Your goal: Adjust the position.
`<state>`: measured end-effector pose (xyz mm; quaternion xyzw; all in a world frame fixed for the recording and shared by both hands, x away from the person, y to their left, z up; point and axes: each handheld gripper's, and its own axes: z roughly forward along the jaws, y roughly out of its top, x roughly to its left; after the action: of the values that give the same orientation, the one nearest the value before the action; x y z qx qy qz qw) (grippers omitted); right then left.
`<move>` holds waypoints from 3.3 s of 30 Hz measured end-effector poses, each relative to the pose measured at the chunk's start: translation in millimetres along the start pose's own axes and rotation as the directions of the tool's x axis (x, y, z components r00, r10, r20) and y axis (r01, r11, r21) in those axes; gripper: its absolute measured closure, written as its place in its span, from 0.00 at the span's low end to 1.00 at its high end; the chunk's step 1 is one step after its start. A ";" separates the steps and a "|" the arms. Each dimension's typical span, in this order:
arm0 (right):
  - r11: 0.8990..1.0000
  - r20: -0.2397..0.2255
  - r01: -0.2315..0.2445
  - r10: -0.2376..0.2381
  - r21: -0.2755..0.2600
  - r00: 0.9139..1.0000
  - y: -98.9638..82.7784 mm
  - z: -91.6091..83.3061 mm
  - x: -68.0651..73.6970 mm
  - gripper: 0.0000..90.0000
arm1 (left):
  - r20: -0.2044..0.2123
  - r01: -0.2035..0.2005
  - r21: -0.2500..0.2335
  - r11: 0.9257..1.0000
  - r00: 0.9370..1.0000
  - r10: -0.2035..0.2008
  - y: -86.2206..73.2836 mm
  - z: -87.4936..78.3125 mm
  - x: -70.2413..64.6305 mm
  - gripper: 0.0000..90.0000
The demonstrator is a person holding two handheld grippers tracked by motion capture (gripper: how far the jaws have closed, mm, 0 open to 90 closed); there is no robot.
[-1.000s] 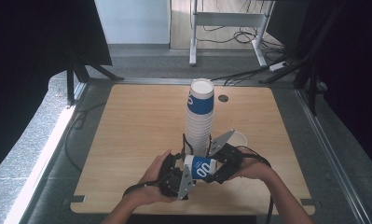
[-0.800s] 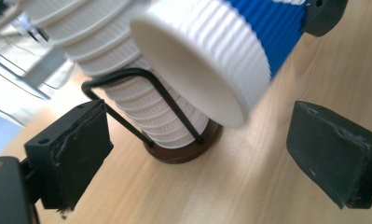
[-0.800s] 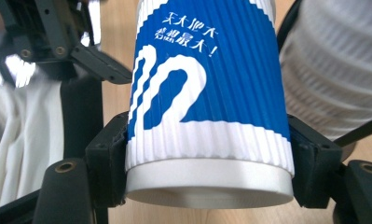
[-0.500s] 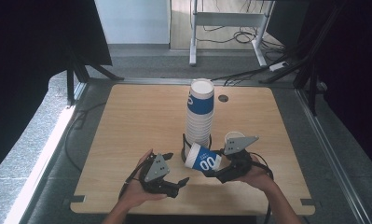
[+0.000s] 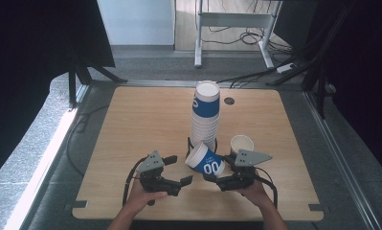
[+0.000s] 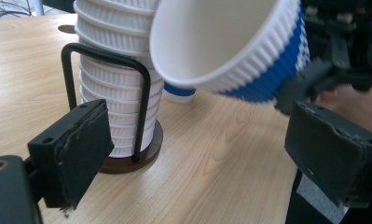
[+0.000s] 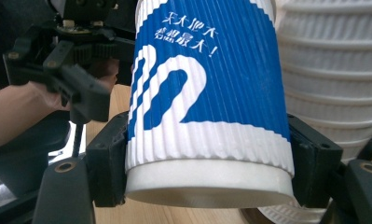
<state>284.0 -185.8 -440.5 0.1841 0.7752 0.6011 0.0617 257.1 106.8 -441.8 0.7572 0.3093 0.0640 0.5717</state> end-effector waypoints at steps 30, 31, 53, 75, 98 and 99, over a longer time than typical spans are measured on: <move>0.988 -0.047 0.057 -0.065 -0.146 0.997 -25.2 17.2 19.0 0.31 | 0.215 0.122 -0.042 0.992 0.970 -0.110 2.8 16.8 -3.8 0.06; 0.987 -0.053 0.058 -0.067 -0.149 0.996 -25.5 17.8 19.5 0.31 | 0.219 0.124 -0.043 0.991 0.969 -0.112 3.3 17.7 -3.6 0.07; 0.993 -0.052 0.075 -0.080 -0.091 0.995 -31.1 26.2 21.8 0.31 | 0.229 0.108 -0.087 0.990 0.970 -0.085 -2.7 19.0 -1.1 0.23; 0.997 -0.015 0.073 -0.073 -0.024 0.997 -28.8 17.1 15.4 0.25 | 0.118 0.018 -0.108 0.994 0.993 -0.006 1.0 2.1 -0.8 0.23; 0.983 0.024 0.151 -0.155 0.107 0.988 -30.4 22.7 24.7 0.23 | -0.105 -0.247 0.093 0.964 0.961 0.256 4.1 8.1 -23.3 0.23; 0.981 0.023 0.156 -0.160 0.116 0.987 -30.8 24.2 25.7 0.23 | -0.107 -0.257 0.105 0.961 0.957 0.268 3.6 9.3 -24.1 0.23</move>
<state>261.4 -161.0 -473.2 0.1349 0.8193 0.5461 0.1110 243.4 85.4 -435.5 0.8112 0.2425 0.1710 0.5038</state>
